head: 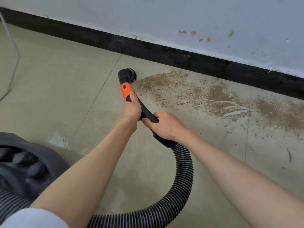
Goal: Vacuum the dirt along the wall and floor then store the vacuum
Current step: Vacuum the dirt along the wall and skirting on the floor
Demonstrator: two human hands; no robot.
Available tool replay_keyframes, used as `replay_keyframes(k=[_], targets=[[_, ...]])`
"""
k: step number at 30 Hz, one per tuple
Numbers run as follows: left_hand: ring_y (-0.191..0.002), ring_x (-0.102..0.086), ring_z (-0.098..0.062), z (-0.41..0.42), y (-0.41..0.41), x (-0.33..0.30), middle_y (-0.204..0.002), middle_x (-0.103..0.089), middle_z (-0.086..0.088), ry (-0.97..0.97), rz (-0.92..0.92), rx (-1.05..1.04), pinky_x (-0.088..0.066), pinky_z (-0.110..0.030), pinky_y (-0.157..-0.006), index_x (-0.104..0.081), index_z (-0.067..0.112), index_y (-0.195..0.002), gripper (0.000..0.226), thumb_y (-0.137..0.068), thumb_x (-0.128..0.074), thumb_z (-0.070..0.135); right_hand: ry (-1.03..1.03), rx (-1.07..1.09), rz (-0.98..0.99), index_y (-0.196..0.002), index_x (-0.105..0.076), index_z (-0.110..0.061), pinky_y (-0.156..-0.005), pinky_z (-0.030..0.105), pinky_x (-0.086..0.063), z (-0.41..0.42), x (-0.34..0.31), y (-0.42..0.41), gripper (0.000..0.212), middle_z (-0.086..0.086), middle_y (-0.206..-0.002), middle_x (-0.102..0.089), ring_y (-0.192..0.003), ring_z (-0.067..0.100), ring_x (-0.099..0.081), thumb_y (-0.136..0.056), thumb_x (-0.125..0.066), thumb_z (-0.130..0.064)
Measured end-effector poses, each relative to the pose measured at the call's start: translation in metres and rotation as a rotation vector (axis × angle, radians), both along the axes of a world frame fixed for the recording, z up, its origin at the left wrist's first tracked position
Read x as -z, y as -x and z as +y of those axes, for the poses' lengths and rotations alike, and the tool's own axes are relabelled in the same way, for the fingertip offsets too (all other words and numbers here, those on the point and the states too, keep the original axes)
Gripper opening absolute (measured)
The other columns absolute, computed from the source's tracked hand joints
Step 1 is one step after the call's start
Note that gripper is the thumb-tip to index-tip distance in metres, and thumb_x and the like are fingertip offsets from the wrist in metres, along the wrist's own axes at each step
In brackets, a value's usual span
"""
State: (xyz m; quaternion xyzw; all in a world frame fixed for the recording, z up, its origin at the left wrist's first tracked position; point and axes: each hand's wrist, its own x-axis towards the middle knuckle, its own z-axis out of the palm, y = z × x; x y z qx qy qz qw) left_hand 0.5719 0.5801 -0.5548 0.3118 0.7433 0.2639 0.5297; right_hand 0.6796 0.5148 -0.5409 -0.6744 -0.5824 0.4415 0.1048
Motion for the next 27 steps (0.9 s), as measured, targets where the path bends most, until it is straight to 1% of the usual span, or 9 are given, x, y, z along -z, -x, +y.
replay_keyframes(k=[3, 5, 7, 13, 16, 19, 22, 24, 27], targets=[[-0.088, -0.055, -0.026, -0.023, 0.015, 0.007, -0.086, -0.054, -0.005, 0.001, 0.017, -0.037, -0.05, -0.04, -0.087, -0.044, 0.01, -0.106, 0.044, -0.098, -0.026, 0.05, 0.016, -0.041, 0.0, -0.079, -0.054, -0.02, -0.069, 0.037, -0.052, -0.02, 0.001, 0.011, 0.041, 0.002, -0.079, -0.07, -0.073, 0.024, -0.067, -0.089, -0.051, -0.059], [-0.089, -0.055, -0.026, -0.032, 0.023, 0.009, -0.092, -0.055, -0.007, 0.006, 0.022, -0.052, -0.05, -0.04, -0.088, -0.044, 0.01, -0.106, 0.045, -0.097, -0.026, 0.051, 0.014, -0.054, -0.005, -0.08, -0.054, -0.02, -0.066, 0.036, -0.051, -0.029, 0.002, 0.018, 0.041, 0.003, -0.079, -0.07, -0.073, 0.024, -0.066, -0.09, -0.05, -0.059], [-0.09, -0.055, -0.026, -0.036, 0.024, 0.01, -0.098, -0.055, -0.009, 0.013, 0.022, -0.053, -0.049, -0.039, -0.087, -0.043, 0.01, -0.107, 0.046, -0.097, -0.026, 0.052, 0.011, -0.048, -0.003, -0.08, -0.054, -0.02, -0.067, 0.036, -0.051, -0.035, 0.002, 0.02, 0.041, 0.003, -0.079, -0.07, -0.073, 0.025, -0.066, -0.089, -0.05, -0.06], [-0.089, -0.055, -0.025, -0.038, -0.003, 0.002, -0.097, -0.055, -0.009, 0.008, -0.014, 0.022, -0.05, -0.039, -0.087, -0.043, 0.01, -0.108, 0.045, -0.098, -0.026, 0.051, 0.011, 0.033, -0.007, -0.078, -0.055, -0.021, -0.073, 0.041, -0.055, -0.04, -0.002, -0.003, 0.042, 0.0, -0.078, -0.071, -0.074, 0.024, -0.067, -0.088, -0.049, -0.061], [-0.088, -0.055, -0.025, -0.027, -0.016, -0.003, -0.093, -0.055, -0.008, 0.003, -0.047, 0.062, -0.05, -0.039, -0.086, -0.044, 0.009, -0.108, 0.046, -0.098, -0.026, 0.05, -0.002, 0.078, -0.015, -0.078, -0.056, -0.02, -0.073, 0.039, -0.054, -0.034, -0.004, -0.013, 0.042, 0.0, -0.078, -0.071, -0.074, 0.023, -0.067, -0.089, -0.049, -0.06], [-0.08, -0.053, -0.021, -0.021, -0.029, -0.005, -0.082, -0.051, -0.004, -0.002, -0.075, 0.1, -0.049, -0.036, -0.082, -0.044, 0.009, -0.106, 0.045, -0.099, -0.026, 0.049, -0.007, 0.114, -0.042, -0.078, -0.056, -0.02, -0.07, 0.036, -0.053, -0.03, -0.004, -0.022, 0.042, 0.001, -0.078, -0.071, -0.073, 0.022, -0.067, -0.089, -0.048, -0.06], [-0.074, -0.051, -0.017, -0.016, -0.044, -0.005, -0.081, -0.05, -0.003, -0.002, -0.083, 0.138, -0.048, -0.034, -0.077, -0.043, 0.008, -0.106, 0.045, -0.099, -0.025, 0.049, -0.005, 0.144, -0.065, -0.078, -0.056, -0.02, -0.068, 0.035, -0.052, -0.028, -0.003, -0.034, 0.043, 0.001, -0.077, -0.071, -0.072, 0.022, -0.067, -0.088, -0.048, -0.061], [-0.073, -0.051, -0.016, -0.012, -0.055, -0.006, -0.081, -0.049, -0.002, -0.002, -0.079, 0.17, -0.047, -0.033, -0.074, -0.043, 0.008, -0.107, 0.046, -0.099, -0.025, 0.05, -0.008, 0.175, -0.067, -0.079, -0.057, -0.019, -0.068, 0.036, -0.052, -0.027, -0.002, -0.042, 0.045, 0.0, -0.077, -0.071, -0.071, 0.022, -0.067, -0.088, -0.048, -0.062], [-0.069, -0.049, -0.014, -0.007, -0.072, -0.005, -0.08, -0.049, -0.003, -0.006, -0.057, 0.229, -0.045, -0.031, -0.067, -0.043, 0.009, -0.103, 0.045, -0.099, -0.024, 0.049, -0.016, 0.216, -0.073, -0.081, -0.057, -0.018, -0.068, 0.036, -0.053, -0.026, -0.002, -0.053, 0.045, 0.0, -0.075, -0.071, -0.07, 0.021, -0.067, -0.089, -0.047, -0.062]])
